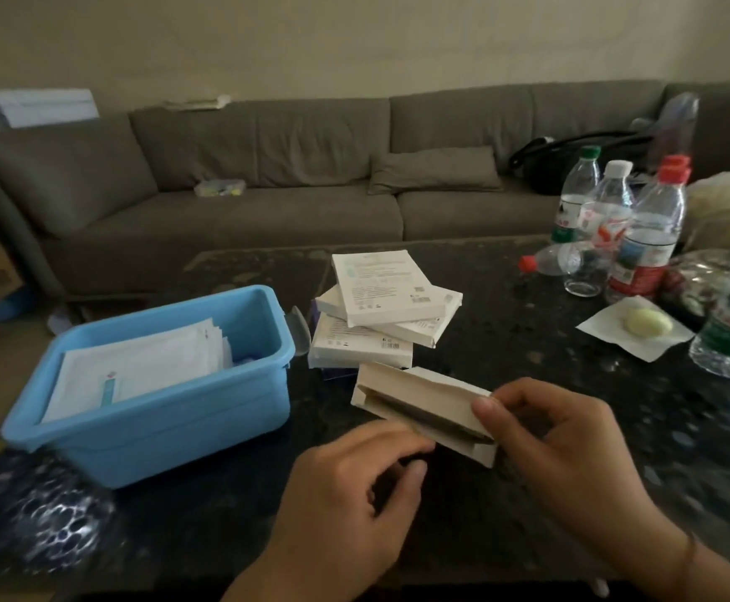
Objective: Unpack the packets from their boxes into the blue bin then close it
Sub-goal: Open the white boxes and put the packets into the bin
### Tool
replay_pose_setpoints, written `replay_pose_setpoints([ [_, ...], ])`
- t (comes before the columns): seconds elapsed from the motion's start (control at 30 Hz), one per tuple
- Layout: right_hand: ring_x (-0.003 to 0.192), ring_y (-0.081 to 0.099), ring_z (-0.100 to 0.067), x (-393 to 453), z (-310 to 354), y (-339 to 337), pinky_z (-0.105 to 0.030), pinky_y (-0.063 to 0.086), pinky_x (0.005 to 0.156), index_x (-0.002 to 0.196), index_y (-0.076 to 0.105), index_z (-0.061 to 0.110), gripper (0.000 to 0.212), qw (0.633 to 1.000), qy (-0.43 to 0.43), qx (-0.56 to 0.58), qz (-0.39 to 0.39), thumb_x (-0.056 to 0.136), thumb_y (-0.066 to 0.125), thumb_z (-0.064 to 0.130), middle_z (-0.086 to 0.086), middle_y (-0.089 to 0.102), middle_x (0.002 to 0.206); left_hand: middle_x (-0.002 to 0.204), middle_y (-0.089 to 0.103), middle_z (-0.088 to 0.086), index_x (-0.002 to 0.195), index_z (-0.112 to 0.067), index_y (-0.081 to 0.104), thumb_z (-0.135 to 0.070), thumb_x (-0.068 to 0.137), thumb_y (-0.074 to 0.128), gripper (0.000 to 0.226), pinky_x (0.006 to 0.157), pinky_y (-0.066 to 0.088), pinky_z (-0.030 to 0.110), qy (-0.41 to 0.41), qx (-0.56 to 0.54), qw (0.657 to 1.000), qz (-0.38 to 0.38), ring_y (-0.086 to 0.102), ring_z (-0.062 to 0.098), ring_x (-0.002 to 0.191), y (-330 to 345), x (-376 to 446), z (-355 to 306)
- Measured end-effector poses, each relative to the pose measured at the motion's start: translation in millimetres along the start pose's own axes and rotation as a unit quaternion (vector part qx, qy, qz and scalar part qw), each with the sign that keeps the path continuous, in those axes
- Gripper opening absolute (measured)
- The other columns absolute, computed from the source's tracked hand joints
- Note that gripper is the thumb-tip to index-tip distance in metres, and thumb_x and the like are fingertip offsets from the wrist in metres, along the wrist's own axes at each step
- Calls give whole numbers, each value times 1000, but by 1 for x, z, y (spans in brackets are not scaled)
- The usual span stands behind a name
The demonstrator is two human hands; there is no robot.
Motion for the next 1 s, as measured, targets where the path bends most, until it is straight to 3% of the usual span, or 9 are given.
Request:
replay_pose_setpoints([
  [0.13, 69, 66, -5, 2, -2, 8, -24, 53, 55, 72, 70, 32, 34, 1000, 2, 6, 3, 68, 53, 61, 20, 69, 79, 112, 71, -11, 105, -19, 73, -27, 91, 60, 20, 78, 49, 5, 26, 20, 998, -49, 63, -9, 96, 0, 5, 3],
  [0.27, 65, 64, -2, 5, -3, 14, -12, 45, 52, 69, 68, 33, 32, 1000, -10, 2, -25, 70, 53, 61, 21, 68, 75, 101, 70, -11, 99, -22, 71, -32, 91, 62, 16, 68, 55, 14, 49, 53, 997, -40, 65, -3, 83, 2, 6, 5],
  [0.37, 66, 64, 0, 8, -4, 16, -11, 45, 53, 69, 68, 33, 33, 1000, -8, 5, -29, 70, 52, 62, 23, 68, 77, 96, 70, -10, 98, -21, 71, -32, 89, 66, 16, 59, 52, 16, 65, 83, 994, -35, 63, -1, 71, 5, 7, 5],
  [0.57, 63, 64, 2, 11, -4, 17, -9, 44, 54, 67, 67, 33, 32, 999, -8, 15, -42, 69, 52, 61, 24, 68, 73, 129, 61, -18, 126, -32, 60, -53, 89, 57, 42, 75, 55, 12, 33, 109, 990, 81, 64, -4, 93, 11, 8, 7],
  [0.73, 70, 66, -2, 6, -6, 19, -19, 49, 54, 66, 68, 33, 32, 999, -14, 0, -39, 71, 53, 61, 23, 68, 72, 122, 57, -23, 123, -42, 43, -65, 90, 45, 40, 87, 50, 20, 17, 117, 988, 101, 59, -3, 100, 14, 8, 9],
  [0.8, 70, 66, -2, 4, -6, 20, -19, 49, 54, 65, 67, 34, 28, 999, -17, -12, -40, 73, 56, 58, 23, 68, 72, 116, 60, -20, 124, -41, 42, -62, 93, 43, 38, 79, 48, 15, 38, 129, 987, 90, 61, -1, 93, 16, 7, 12],
  [0.9, 65, 66, -3, 4, -7, 18, -13, 47, 52, 64, 67, 34, 25, 998, -23, -8, -54, 78, 63, 55, 22, 67, 67, 94, 70, -15, 122, -31, 54, -43, 95, 52, 30, 63, 38, 3, 50, 138, 985, 94, 62, -1, 69, 14, 8, 13],
  [1.0, 65, 66, -3, 3, -5, 16, -13, 47, 53, 65, 68, 34, 35, 998, -24, -4, -58, 78, 60, 65, 22, 68, 68, 87, 75, -11, 119, -24, 67, -26, 92, 62, 28, 58, 44, 9, 127, 162, 979, 8, 62, 0, 62, 10, 3, 19],
])
Point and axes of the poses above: each hand's wrist, its own x-axis towards the middle knuckle, its own y-axis out of the palm, z = x × y, the point moved 1 cm from there along x, towards the middle knuckle
